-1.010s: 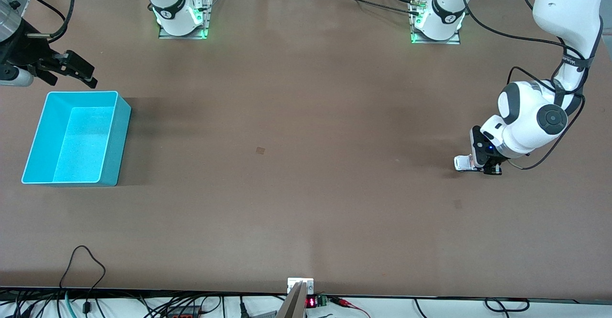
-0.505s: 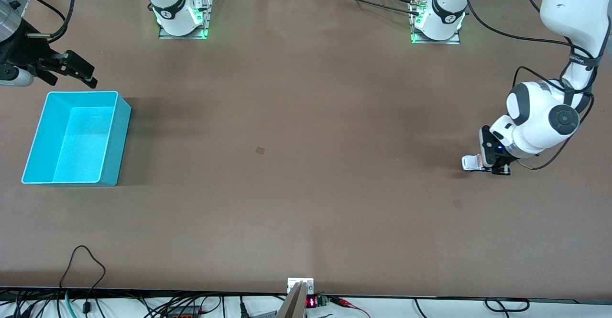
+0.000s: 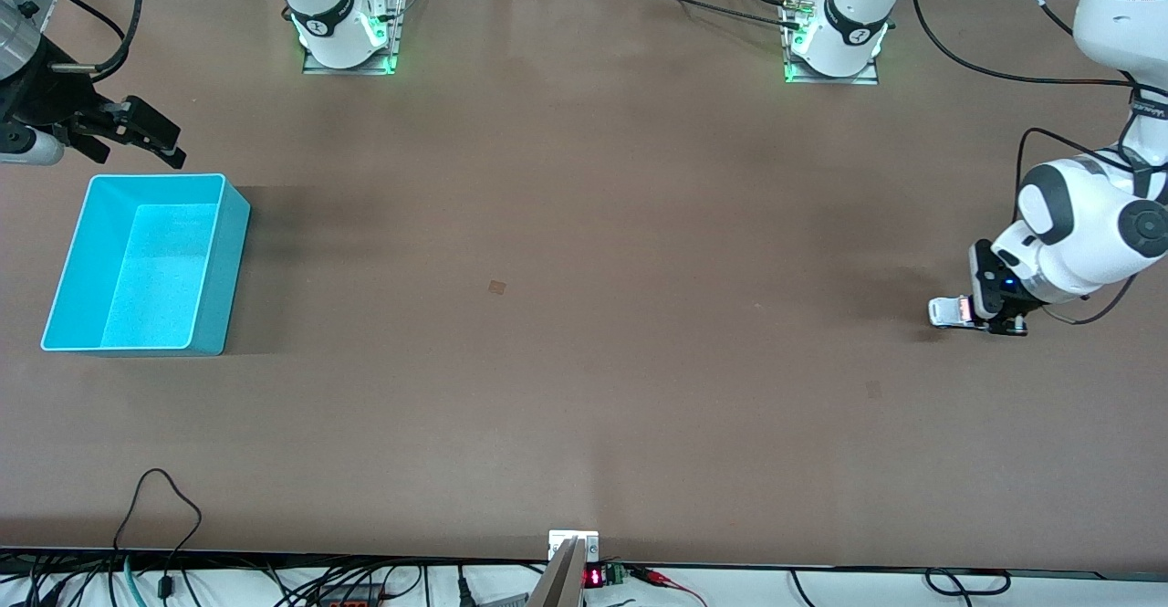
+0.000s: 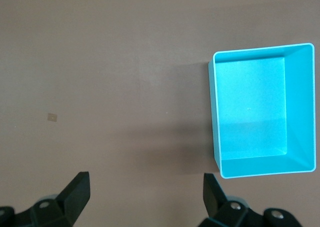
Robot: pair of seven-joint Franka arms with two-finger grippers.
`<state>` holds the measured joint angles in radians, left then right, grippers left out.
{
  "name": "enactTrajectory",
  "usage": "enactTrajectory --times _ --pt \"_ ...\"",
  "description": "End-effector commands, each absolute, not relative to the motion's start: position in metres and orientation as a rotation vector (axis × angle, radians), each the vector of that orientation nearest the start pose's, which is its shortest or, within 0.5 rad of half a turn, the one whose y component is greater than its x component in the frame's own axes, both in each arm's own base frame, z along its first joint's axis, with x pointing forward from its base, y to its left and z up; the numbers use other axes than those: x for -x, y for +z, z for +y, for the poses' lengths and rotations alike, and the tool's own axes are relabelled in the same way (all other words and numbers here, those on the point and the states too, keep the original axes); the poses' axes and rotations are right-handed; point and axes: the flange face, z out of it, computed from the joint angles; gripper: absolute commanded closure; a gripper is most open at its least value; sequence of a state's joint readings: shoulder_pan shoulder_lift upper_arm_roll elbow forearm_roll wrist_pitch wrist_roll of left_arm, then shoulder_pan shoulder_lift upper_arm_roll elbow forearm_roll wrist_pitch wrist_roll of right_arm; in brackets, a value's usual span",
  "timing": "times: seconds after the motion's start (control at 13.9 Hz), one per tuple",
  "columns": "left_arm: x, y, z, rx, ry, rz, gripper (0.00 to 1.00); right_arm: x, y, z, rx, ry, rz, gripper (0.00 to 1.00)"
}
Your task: Wind and store white jeep toy
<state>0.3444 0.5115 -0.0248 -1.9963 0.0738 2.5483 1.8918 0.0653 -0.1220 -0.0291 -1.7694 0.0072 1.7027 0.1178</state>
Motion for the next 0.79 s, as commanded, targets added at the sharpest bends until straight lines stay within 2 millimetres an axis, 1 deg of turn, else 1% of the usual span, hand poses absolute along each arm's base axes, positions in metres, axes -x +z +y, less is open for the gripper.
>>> enactTrajectory --times 0.0,0.22,0.29,0.43,0.58,0.65,0.72 --pt "-0.579 0.16 0.218 2.099 0.052 2.326 0.71 -0.525 0.61 0.018 3.124 -0.082 0.118 0.0" --pt "-0.575 0.16 0.227 2.101 0.052 2.325 0.71 -0.525 0.61 0.018 3.124 -0.082 0.118 0.0" --pt "-0.576 0.16 0.227 2.1 0.052 2.323 0.71 -0.525 0.61 0.018 3.124 -0.082 0.118 0.0" --pt "-0.576 0.162 0.227 2.1 0.05 2.32 0.65 -0.526 0.609 0.018 3.124 -0.08 0.121 0.0" --pt "-0.585 0.171 0.227 2.064 0.038 2.323 0.58 -0.526 0.609 0.018 3.124 -0.08 0.118 0.0" --pt "-0.585 0.171 0.226 2.062 0.037 2.327 0.61 -0.526 0.609 0.018 3.124 -0.082 0.118 0.0" --pt "-0.585 0.171 0.227 2.065 0.036 2.325 0.62 -0.526 0.609 0.018 3.124 -0.082 0.118 0.0"
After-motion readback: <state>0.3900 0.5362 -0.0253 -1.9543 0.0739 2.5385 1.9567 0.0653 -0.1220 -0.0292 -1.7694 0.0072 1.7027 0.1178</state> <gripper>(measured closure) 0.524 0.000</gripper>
